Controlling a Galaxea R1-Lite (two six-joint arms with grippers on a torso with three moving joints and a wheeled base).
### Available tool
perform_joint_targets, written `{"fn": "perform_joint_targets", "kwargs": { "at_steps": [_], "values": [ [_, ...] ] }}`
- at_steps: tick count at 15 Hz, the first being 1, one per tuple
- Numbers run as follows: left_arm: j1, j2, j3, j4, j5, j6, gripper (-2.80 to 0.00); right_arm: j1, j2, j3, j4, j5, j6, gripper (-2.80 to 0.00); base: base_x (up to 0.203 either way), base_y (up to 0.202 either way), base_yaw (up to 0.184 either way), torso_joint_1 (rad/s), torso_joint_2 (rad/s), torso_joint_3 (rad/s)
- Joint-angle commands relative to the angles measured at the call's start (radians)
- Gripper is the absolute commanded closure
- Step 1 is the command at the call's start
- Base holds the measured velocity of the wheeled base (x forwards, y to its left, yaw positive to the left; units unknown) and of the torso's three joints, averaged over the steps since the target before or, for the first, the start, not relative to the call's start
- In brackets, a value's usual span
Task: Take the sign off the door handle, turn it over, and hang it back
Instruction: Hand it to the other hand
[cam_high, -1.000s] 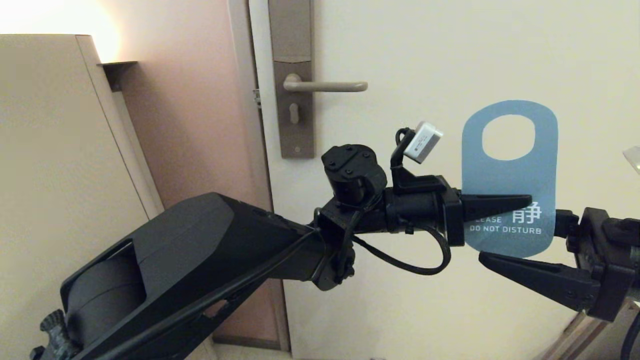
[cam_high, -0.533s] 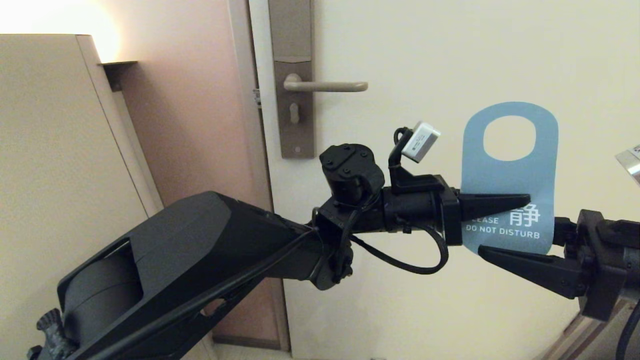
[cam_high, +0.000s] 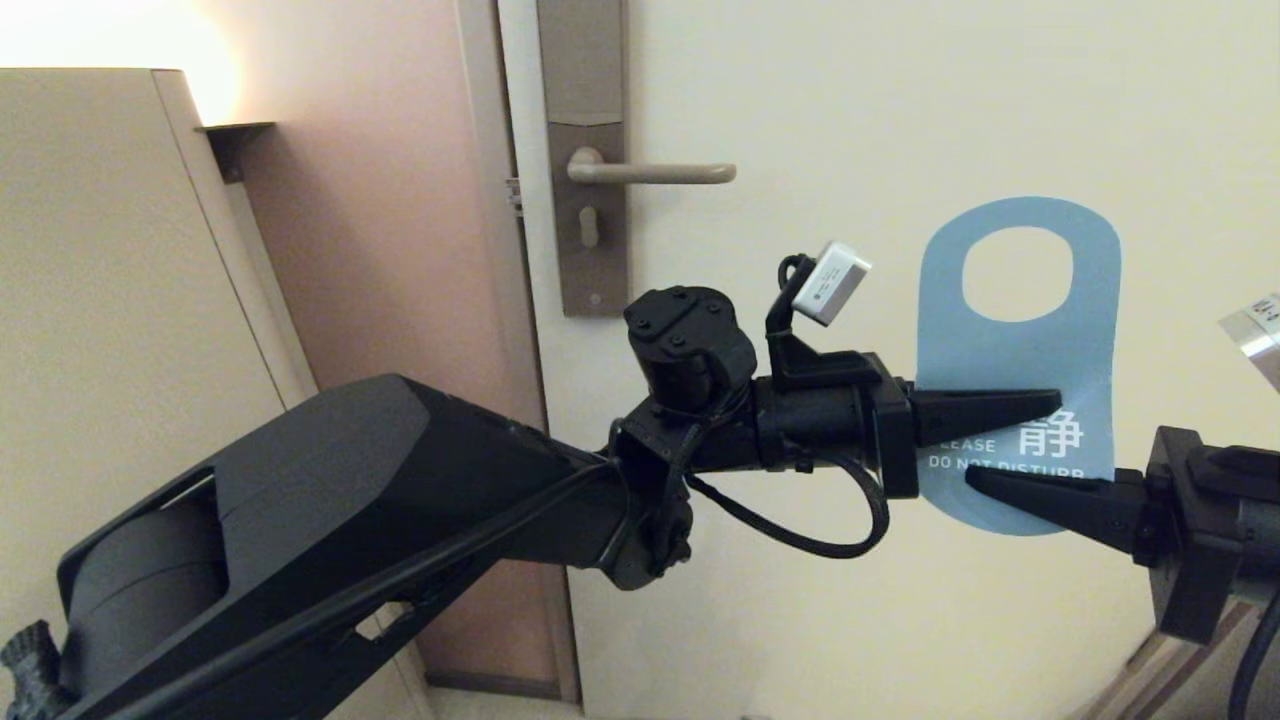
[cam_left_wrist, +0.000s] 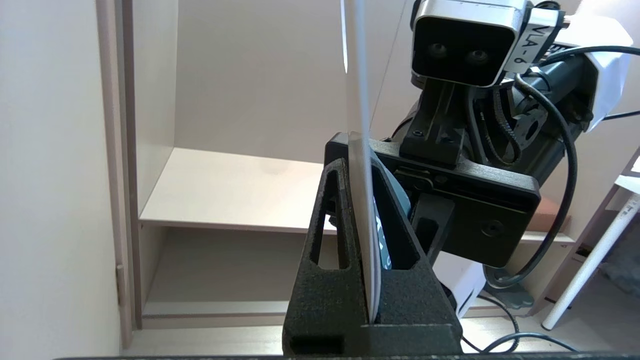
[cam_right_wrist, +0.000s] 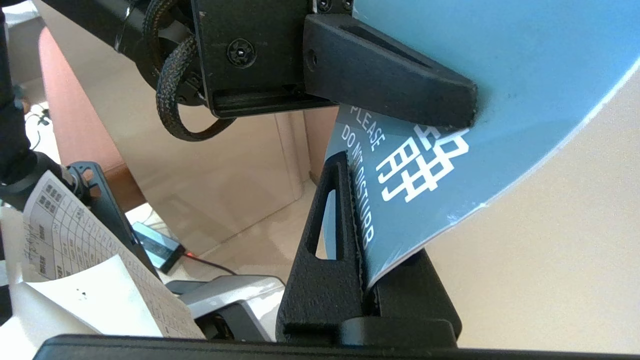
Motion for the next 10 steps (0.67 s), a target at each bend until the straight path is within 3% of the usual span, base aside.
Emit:
{"fn": "perform_joint_targets", "kwargs": {
  "at_steps": [1,9,10],
  "values": [
    [0.0,-0.01,0.01,-0.005,-0.004,-0.004,0.0,0.0,-0.002,0.0,-0.007,0.005,-0.002,0.0,0.0,0.0,0.0,0.0,0.0,0.0],
    [0.0,-0.01,0.02,-0.008,-0.005,-0.001,0.0,0.0,-0.007,0.005,-0.007,0.005,-0.002,0.0,0.0,0.0,0.0,0.0,0.0,0.0],
    [0.0,-0.01,0.026,-0.008,-0.005,0.001,-2.8,0.0,-0.007,0.007,-0.007,0.005,-0.002,0.0,0.0,0.0,0.0,0.0,0.0,0.0]
  ]
}}
